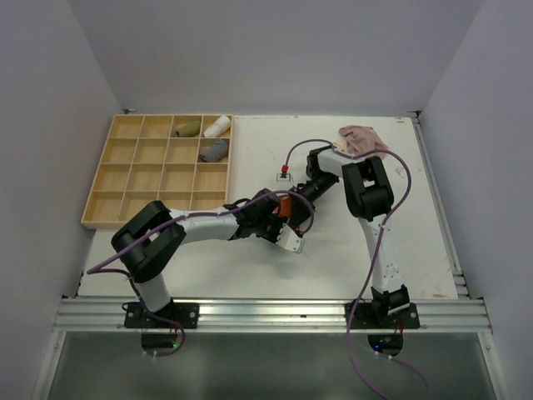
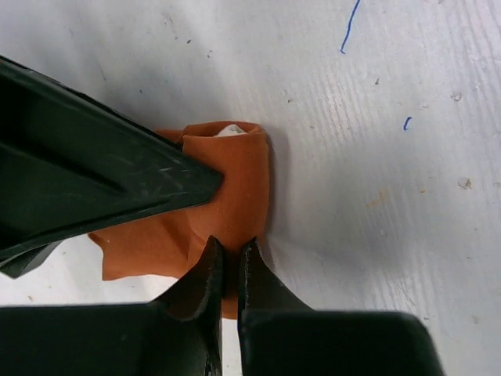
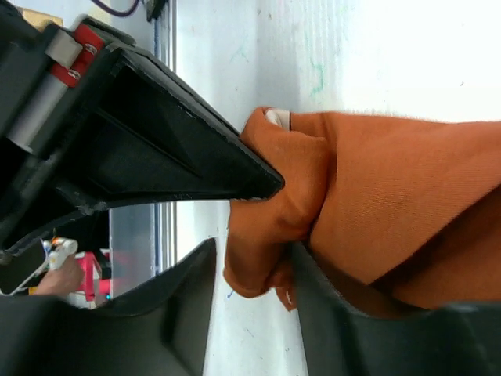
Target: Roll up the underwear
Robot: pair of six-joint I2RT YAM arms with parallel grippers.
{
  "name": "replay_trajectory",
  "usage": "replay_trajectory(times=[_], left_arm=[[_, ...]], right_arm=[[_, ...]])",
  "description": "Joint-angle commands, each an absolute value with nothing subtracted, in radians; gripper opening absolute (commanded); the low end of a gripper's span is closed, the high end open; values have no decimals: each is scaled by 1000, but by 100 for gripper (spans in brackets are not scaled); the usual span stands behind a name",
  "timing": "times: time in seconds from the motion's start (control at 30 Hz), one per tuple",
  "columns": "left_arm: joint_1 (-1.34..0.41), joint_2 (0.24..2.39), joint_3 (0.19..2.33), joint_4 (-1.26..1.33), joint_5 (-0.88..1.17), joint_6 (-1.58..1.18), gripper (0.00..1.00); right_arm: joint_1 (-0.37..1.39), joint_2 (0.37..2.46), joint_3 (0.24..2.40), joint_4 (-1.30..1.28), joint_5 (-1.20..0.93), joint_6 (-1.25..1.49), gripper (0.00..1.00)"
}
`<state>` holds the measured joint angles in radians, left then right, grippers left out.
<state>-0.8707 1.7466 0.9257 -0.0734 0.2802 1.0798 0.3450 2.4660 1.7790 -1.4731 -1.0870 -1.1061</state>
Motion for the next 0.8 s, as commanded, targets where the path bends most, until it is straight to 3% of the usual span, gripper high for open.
replay_trajectory(times=[0.0, 0.03, 0.1, 0.13, 0.17, 0.27, 0.4, 0.53, 0.63, 0.77], left_arm=[[-876, 1786, 983, -260, 363, 1037, 0], [-874, 1787, 991, -296, 377, 1034, 0], [-874, 1792, 1005, -378, 405, 996, 0], [-871, 1798, 1011, -406, 422, 986, 0], [-870, 1802, 1018, -434, 439, 974, 0], [-858, 1841, 1055, -498, 474, 898, 0], [-824, 1939, 1168, -604, 517, 809, 0], [-769, 2064, 1296, -705, 551, 761, 0], [-727, 2178, 1419, -787, 577, 712, 0], [-687, 2305, 1567, -885, 618, 680, 0]], right_arm=[[324, 2418, 1837, -1571, -983, -1099, 52], [312, 2401, 1854, -1559, -948, -1076, 64], [261, 2363, 1914, -1520, -899, -987, 71], [240, 2318, 1933, -1508, -858, -945, 82], [217, 2286, 1948, -1478, -824, -905, 84], [120, 2145, 1979, -1346, -734, -815, 86], [8, 1915, 1927, -1041, -567, -683, 99], [3, 1686, 1757, -768, -391, -591, 99], [5, 1487, 1577, -649, -395, -659, 99], [12, 1306, 1442, -787, -515, -953, 99]])
